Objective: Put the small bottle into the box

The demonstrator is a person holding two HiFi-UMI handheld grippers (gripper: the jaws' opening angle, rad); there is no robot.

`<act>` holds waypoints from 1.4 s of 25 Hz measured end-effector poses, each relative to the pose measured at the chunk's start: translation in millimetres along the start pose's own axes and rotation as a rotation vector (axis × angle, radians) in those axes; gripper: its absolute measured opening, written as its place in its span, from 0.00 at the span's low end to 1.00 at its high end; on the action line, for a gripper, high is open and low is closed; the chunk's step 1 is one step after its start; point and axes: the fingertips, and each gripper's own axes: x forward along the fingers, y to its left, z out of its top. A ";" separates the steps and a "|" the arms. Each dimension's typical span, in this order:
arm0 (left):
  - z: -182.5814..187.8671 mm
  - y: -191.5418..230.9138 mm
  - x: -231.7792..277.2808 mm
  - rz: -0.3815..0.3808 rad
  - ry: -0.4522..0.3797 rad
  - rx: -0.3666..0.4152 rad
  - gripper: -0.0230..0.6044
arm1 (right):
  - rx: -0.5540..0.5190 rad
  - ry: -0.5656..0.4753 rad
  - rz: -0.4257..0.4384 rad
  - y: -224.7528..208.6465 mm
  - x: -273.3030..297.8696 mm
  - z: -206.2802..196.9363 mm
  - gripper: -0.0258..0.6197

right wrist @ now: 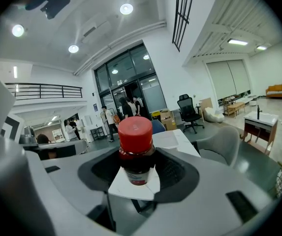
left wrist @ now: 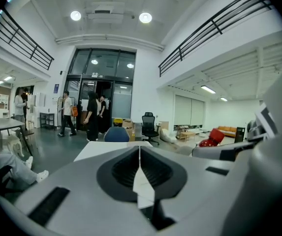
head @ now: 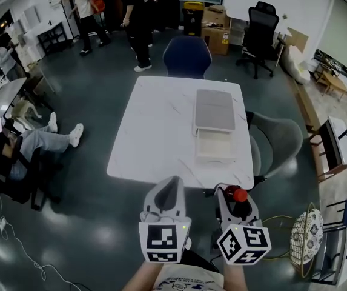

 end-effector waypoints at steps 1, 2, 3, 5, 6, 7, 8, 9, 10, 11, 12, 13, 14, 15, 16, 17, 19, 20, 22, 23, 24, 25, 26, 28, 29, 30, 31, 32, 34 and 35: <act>-1.4 -1.0 2.0 -0.001 0.005 0.000 0.07 | 0.004 0.004 0.000 -2.0 1.5 -1.0 0.39; -2.5 -1.5 3.9 -0.002 0.009 0.000 0.07 | 0.006 0.007 -0.001 -3.3 3.2 -1.8 0.39; -3.1 -1.4 6.2 -0.003 0.013 0.000 0.07 | 0.008 0.009 -0.001 -4.1 5.5 -2.1 0.39; -2.3 -0.6 12.8 -0.007 0.017 0.001 0.07 | 0.011 0.011 -0.003 -6.0 11.4 -0.9 0.39; -0.9 -0.4 16.8 -0.009 0.016 0.003 0.07 | 0.012 0.012 -0.004 -7.4 14.7 0.4 0.39; 0.9 -0.2 21.0 -0.011 0.015 0.004 0.07 | 0.013 0.013 -0.007 -9.2 18.1 1.8 0.39; 2.6 -0.2 25.4 -0.013 0.013 0.005 0.07 | 0.013 0.014 -0.010 -11.4 21.5 3.3 0.39; 4.0 -0.5 30.0 -0.016 0.012 0.004 0.07 | 0.014 0.014 -0.015 -14.2 24.7 4.9 0.39; 4.7 -1.0 35.0 -0.019 0.011 0.003 0.07 | 0.014 0.014 -0.020 -17.6 27.9 6.5 0.39; 5.2 -1.3 40.3 -0.021 0.012 0.003 0.07 | 0.014 0.013 -0.025 -21.2 31.5 8.4 0.39; 5.5 -1.0 45.8 -0.023 0.013 0.004 0.07 | 0.015 0.011 -0.028 -24.4 35.4 10.5 0.39; 5.9 -0.3 51.2 -0.025 0.014 0.004 0.07 | 0.015 0.009 -0.031 -27.2 39.8 12.7 0.39; 6.6 0.9 56.7 -0.026 0.015 0.004 0.07 | 0.015 0.007 -0.034 -29.7 44.6 14.9 0.39; 7.7 2.3 62.4 -0.027 0.016 0.004 0.07 | 0.016 0.006 -0.036 -31.8 50.0 17.2 0.39; 9.4 4.3 68.2 -0.029 0.015 0.004 0.07 | 0.016 0.005 -0.038 -33.2 55.9 19.6 0.39; 11.9 6.7 74.2 -0.031 0.015 0.004 0.07 | 0.017 0.006 -0.039 -33.9 62.0 22.4 0.39; 18.5 12.6 86.9 -0.035 0.011 0.004 0.07 | 0.018 0.005 -0.042 -33.7 75.2 28.8 0.39; 22.0 15.8 93.7 -0.037 0.009 0.004 0.07 | 0.017 0.005 -0.043 -33.3 82.7 31.9 0.39; 27.8 23.0 107.4 -0.039 0.003 0.003 0.07 | 0.009 0.006 -0.045 -32.4 98.5 37.1 0.39; 30.2 26.9 114.2 -0.039 0.001 0.002 0.07 | 0.004 0.007 -0.046 -31.9 106.2 39.3 0.39; 32.6 30.8 120.7 -0.039 0.000 0.001 0.07 | 0.000 0.010 -0.047 -31.4 113.6 41.4 0.39; 35.1 34.6 127.3 -0.039 -0.001 -0.001 0.07 | -0.002 0.013 -0.047 -31.2 120.7 43.8 0.39; 37.5 38.0 134.3 -0.041 -0.002 -0.002 0.07 | -0.001 0.015 -0.048 -31.5 127.7 46.2 0.39; 41.1 43.0 149.2 -0.048 -0.002 -0.004 0.07 | 0.001 0.017 -0.056 -34.1 141.3 51.2 0.39; 42.1 45.1 156.8 -0.054 0.000 -0.006 0.07 | 0.001 0.018 -0.062 -35.8 148.0 53.5 0.39; 42.7 47.4 164.1 -0.060 0.003 -0.009 0.07 | 0.001 0.019 -0.068 -37.2 154.8 55.5 0.39; 42.9 50.0 171.3 -0.066 0.007 -0.012 0.07 | 0.002 0.021 -0.075 -38.4 161.5 57.1 0.39; 43.0 52.8 178.1 -0.072 0.011 -0.013 0.07 | 0.004 0.024 -0.082 -39.3 168.1 58.2 0.39; 43.2 58.1 190.1 -0.083 0.019 -0.013 0.07 | 0.011 0.030 -0.095 -41.1 180.0 59.1 0.39; 43.2 60.2 195.0 -0.088 0.022 -0.013 0.07 | 0.016 0.034 -0.101 -42.0 185.0 58.9 0.39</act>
